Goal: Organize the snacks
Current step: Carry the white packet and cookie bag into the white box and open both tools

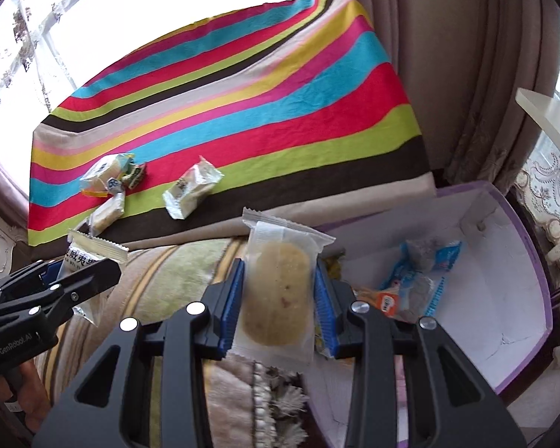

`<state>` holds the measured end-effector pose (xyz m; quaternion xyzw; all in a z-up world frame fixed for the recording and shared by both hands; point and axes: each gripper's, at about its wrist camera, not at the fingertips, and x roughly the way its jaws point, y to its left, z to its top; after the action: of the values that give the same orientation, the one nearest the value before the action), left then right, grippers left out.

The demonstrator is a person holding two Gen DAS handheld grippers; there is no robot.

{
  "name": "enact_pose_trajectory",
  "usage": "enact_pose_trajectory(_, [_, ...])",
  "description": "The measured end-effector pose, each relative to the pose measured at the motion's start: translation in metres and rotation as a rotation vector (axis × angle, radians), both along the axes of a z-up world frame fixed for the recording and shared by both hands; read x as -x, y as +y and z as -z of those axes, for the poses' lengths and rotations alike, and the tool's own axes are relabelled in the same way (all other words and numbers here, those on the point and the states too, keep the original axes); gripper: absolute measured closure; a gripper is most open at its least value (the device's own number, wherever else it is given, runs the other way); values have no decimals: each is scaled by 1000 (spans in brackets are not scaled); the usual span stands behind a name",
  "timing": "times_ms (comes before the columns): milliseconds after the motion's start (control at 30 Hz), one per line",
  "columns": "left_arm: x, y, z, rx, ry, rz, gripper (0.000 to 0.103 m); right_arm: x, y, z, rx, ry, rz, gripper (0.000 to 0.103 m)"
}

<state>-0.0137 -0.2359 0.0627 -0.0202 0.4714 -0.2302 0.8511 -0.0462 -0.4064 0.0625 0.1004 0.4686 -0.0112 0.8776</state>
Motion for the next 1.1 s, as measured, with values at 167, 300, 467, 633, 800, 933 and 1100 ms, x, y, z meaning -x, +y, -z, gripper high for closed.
enact_pose_trajectory(167, [0,-42,4,-53,-5,70,60,12,-36,17,-19,23,59,67])
enact_pose_trajectory(300, [-5,-74,14,-97,16,116,60,19,-58,26,-27,33,88,67])
enact_pose_trajectory(467, [-13,-103,27,-136,50,151,60,24,-77,40,-31,56,102,66])
enact_pose_trajectory(633, [-23,-118,36,-149,76,163,60,28,-88,47,-29,71,121,66])
enact_pose_trajectory(800, [-29,-129,42,-148,104,174,61,31,-94,47,-32,66,134,66])
enact_pose_trajectory(933, [-31,-132,45,-146,123,185,57,32,-97,50,-36,65,146,63])
enact_pose_trajectory(1100, [-34,-122,39,-101,116,143,31,35,-99,45,-36,35,155,40])
